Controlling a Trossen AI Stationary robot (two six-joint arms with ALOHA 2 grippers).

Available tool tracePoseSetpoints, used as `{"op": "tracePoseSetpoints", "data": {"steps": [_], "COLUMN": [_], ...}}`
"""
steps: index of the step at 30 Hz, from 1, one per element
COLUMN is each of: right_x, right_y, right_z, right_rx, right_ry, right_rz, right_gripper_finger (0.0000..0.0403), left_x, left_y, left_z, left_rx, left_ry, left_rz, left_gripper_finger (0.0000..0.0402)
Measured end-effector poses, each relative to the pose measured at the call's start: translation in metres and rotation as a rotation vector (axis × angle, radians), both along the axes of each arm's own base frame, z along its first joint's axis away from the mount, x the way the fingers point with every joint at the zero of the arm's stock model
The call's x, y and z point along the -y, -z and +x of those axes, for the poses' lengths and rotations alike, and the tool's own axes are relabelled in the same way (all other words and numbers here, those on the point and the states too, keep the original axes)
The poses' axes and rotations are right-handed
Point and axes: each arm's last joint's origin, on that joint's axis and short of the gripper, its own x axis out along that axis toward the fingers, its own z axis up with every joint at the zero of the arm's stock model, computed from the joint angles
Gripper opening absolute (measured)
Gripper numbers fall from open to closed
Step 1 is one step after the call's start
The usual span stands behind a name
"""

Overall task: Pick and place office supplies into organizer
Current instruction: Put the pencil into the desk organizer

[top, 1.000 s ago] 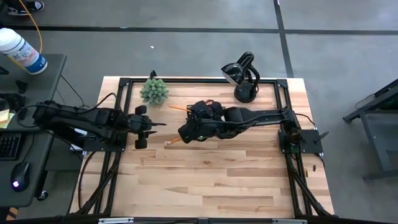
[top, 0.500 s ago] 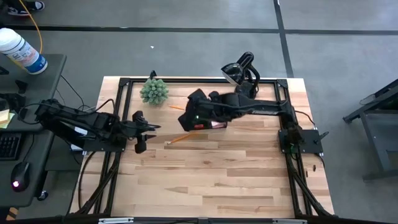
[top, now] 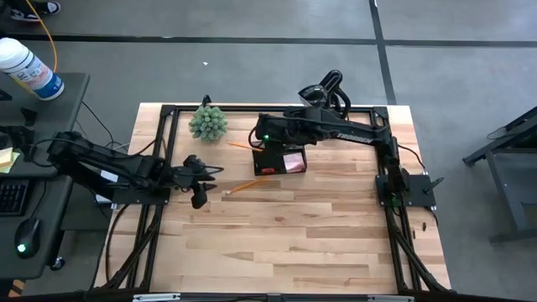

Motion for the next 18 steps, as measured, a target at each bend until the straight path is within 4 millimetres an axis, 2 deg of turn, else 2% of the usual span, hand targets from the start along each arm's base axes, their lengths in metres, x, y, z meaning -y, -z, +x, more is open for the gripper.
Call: {"op": "tracePoseSetpoints", "data": {"steps": [7,13,18], "right_x": [0.004,0.004,0.005], "right_y": [0.004,0.004,0.003], "right_z": [-0.012,-0.013,-0.012], "right_rx": [-0.206,-0.254,-0.253], "right_ry": [-0.095,-0.18,-0.189], "right_rz": [-0.135,-0.177,-0.201], "right_gripper_finger": [0.0138,0.0138,0.0138], "left_x": [0.003,0.004,0.005], "left_y": [0.013,0.028,0.033], "left_z": [0.024,0.036,0.043], "left_rx": [-0.009,-0.095,-0.154], "left_ry": [-0.031,-0.038,-0.014], "left_rz": [-0.027,-0.025,0.007], "left_gripper_finger": [0.0127,0.0127,0.0127]}}
